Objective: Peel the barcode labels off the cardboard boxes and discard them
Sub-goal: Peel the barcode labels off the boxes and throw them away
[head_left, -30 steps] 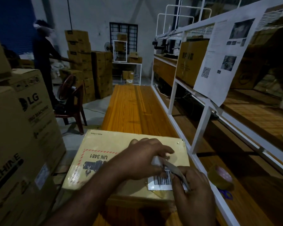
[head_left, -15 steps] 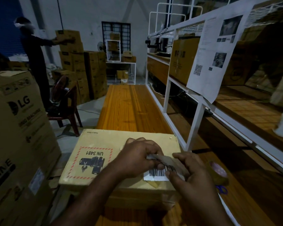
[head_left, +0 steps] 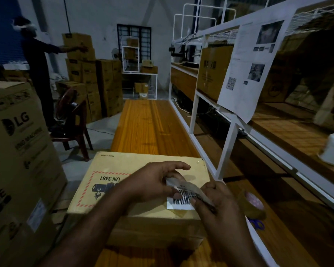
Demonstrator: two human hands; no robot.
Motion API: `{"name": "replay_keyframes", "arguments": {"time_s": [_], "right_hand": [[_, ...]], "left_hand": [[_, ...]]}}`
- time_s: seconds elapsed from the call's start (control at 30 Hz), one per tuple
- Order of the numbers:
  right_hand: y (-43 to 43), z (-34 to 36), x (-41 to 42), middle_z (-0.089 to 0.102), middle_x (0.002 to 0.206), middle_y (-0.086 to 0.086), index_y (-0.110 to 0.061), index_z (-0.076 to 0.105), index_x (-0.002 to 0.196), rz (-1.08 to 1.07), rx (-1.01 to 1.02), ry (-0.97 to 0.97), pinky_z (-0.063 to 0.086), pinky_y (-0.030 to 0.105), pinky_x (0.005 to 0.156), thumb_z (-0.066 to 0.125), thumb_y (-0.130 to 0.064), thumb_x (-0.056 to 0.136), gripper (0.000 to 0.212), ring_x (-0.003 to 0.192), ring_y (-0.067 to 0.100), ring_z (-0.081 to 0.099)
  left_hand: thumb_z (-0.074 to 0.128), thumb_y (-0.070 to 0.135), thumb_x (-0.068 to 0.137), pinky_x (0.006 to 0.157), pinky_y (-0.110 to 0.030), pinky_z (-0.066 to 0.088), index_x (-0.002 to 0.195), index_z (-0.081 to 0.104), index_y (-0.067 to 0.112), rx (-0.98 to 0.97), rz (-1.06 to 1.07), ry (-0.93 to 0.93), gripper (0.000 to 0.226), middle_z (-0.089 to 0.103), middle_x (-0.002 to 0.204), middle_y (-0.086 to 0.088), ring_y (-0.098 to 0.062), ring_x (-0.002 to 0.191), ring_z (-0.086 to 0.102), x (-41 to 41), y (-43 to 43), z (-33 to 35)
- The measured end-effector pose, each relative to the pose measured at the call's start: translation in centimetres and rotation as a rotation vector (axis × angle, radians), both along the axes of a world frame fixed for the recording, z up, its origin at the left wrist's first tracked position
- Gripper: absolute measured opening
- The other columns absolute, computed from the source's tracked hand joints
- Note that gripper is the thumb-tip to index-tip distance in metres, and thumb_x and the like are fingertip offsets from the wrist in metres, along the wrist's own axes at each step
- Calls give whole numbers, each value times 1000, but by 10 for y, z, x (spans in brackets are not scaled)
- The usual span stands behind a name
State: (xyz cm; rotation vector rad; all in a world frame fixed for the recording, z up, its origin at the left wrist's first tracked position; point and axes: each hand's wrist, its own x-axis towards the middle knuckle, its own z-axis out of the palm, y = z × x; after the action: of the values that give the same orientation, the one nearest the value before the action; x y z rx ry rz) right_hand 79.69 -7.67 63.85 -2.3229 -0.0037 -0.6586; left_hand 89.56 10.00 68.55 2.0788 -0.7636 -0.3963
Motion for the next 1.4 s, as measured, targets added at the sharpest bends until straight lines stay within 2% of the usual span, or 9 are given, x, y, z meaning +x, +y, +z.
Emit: {"name": "replay_keyframes", "arguments": {"time_s": [0.2,0.33,0.5,0.63,0.77,0.93,1.07,1.17,1.4], "right_hand": [[1,-6,3,52,91,-20,-21,70,89,-35,-63,-29,41,6,61,73,-19,84,7,96,-10,48],[-3,-3,4,54,90,-19,-27,63,86,-12,-4,24,41,10,62,72,-28,85,9,86,-6,51],[-10,14,3,61,102,-17,-36,61,95,88,317,189,55,28,75,78,-31,78,25,93,2,58],[-4,7,8,57,106,-22,-46,57,90,117,333,182,54,20,74,81,-28,75,33,98,-1,57],[1,-5,17,53,105,-25,-53,51,89,52,253,161,54,30,83,79,-36,77,34,106,3,49],[2,-13,23,55,103,-24,-32,74,97,39,187,114,46,26,79,72,-42,80,20,104,0,46],[1,-12,22,56,97,-26,-35,72,89,68,211,76,41,21,74,72,-38,82,8,99,-9,41],[2,-16,25,56,93,-28,-39,68,82,68,175,68,38,14,70,75,-31,82,10,99,-6,44],[7,-18,30,61,93,-28,-46,65,75,108,153,6,38,12,72,55,-54,74,13,96,0,48]], "left_hand": [[77,9,79,78,-17,55,105,70,36,44,-25,-107,38,69,103,16,7,91,64,6,-5,-2],[76,8,79,76,-26,58,96,73,26,-36,17,-72,25,71,96,9,-2,87,67,8,-4,-5],[77,6,78,76,-31,60,96,72,16,-144,59,5,21,74,94,2,-11,86,71,12,-2,-6],[79,5,76,75,-32,61,95,72,12,-189,81,46,22,76,92,-1,-14,85,73,15,-4,-6],[80,1,73,72,-28,60,95,72,9,-202,95,59,24,76,91,-4,-14,83,73,18,-5,-6],[80,4,74,73,-21,58,108,70,22,-191,90,18,40,73,103,5,-4,88,70,16,-3,-4],[81,8,75,76,-22,57,120,66,28,-103,7,73,52,69,114,8,-2,92,69,19,5,3],[77,6,77,89,-35,57,105,73,23,5,-84,101,33,74,104,5,-10,97,70,22,12,9],[71,0,79,72,-25,57,89,77,11,-22,45,57,16,76,87,-2,-9,79,69,22,14,4]]}}
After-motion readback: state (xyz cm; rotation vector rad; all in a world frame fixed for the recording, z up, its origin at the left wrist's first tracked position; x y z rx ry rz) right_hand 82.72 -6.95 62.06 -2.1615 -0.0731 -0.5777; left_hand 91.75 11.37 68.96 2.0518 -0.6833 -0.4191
